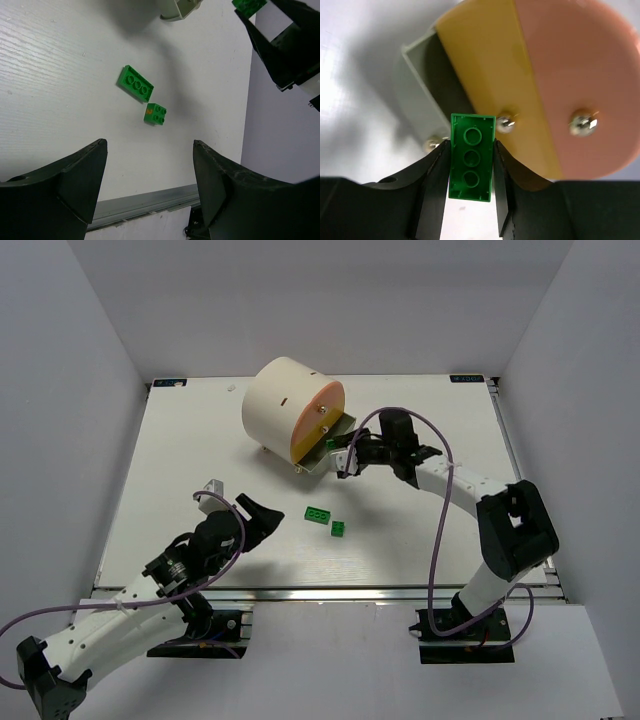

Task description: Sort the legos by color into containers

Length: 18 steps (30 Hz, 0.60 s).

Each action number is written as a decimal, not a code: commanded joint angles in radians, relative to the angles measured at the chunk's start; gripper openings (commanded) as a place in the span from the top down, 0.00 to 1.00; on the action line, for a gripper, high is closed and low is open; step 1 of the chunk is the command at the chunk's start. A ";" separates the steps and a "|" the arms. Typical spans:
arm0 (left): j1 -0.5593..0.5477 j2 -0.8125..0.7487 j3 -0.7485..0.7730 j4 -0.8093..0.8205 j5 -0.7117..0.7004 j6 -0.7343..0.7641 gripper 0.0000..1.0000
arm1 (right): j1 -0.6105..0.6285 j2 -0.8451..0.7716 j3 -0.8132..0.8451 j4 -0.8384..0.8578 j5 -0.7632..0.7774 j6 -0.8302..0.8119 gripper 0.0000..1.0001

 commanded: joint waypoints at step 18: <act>-0.003 -0.004 -0.001 -0.006 -0.015 0.008 0.21 | 0.072 0.151 0.145 -0.040 -0.070 -0.471 0.55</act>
